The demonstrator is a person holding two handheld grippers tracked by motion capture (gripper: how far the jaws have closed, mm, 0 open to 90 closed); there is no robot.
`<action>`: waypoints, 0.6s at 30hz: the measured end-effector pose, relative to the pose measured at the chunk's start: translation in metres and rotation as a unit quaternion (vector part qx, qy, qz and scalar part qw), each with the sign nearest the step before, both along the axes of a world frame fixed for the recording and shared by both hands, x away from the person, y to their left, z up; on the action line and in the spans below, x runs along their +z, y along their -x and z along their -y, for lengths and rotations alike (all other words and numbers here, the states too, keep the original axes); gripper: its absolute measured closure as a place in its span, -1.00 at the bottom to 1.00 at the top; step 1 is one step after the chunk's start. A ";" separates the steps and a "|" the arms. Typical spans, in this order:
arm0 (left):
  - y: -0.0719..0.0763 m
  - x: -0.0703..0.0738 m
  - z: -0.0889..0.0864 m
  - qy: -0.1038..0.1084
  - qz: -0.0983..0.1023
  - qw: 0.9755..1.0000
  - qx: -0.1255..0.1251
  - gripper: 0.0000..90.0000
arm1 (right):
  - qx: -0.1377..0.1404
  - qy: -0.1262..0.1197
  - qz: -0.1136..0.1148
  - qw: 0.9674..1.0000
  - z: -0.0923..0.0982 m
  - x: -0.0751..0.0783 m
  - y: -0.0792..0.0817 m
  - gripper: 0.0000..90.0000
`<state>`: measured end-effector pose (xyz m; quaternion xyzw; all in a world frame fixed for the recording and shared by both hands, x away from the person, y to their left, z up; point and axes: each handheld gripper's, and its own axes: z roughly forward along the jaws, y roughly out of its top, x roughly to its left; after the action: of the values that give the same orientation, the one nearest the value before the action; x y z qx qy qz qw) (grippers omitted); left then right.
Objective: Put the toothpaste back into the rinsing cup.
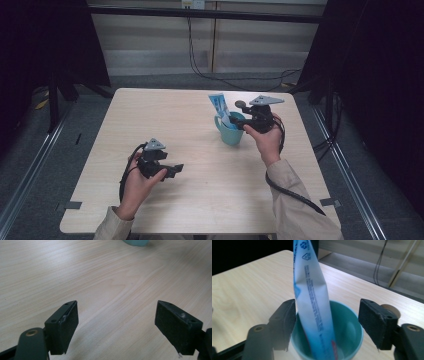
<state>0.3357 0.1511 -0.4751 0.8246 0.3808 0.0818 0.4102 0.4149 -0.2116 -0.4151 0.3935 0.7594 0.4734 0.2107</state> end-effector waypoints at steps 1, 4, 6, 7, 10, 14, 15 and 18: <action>0.000 0.000 0.000 -0.001 0.000 1.000 0.000 -0.57 | 0.000 0.000 0.000 1.000 0.000 0.000 0.000 -0.36; 0.000 0.001 0.000 -0.004 0.000 1.000 0.001 -0.58 | 0.006 -0.006 -0.006 1.000 0.005 0.000 0.009 -0.48; 0.001 0.002 0.001 -0.003 0.001 1.000 0.000 -0.57 | 0.012 -0.014 -0.005 1.000 0.011 0.001 0.019 -0.55; 0.001 0.003 0.001 -0.005 0.004 1.000 0.000 -0.58 | 0.015 -0.018 -0.005 1.000 0.013 0.001 0.023 -0.56; 0.001 0.003 0.002 -0.005 0.003 1.000 -0.001 -0.58 | 0.026 -0.010 -0.014 1.000 0.018 -0.001 0.035 -0.63; 0.001 0.003 0.001 -0.008 0.002 1.000 0.000 -0.58 | 0.040 0.007 -0.039 0.998 0.023 -0.012 0.048 -0.70; 0.001 0.003 0.001 -0.008 0.002 1.000 0.000 -0.58 | 0.040 0.007 -0.039 0.998 0.023 -0.012 0.048 -0.70; 0.002 0.000 0.000 -0.005 0.001 1.000 0.003 -0.58 | 0.046 0.018 -0.053 0.997 0.030 -0.030 0.061 -0.70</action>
<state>0.3341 0.1514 -0.4747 0.8255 0.3822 0.0859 0.4063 0.3539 -0.2413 -0.4455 0.3794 0.7950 0.4472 0.1551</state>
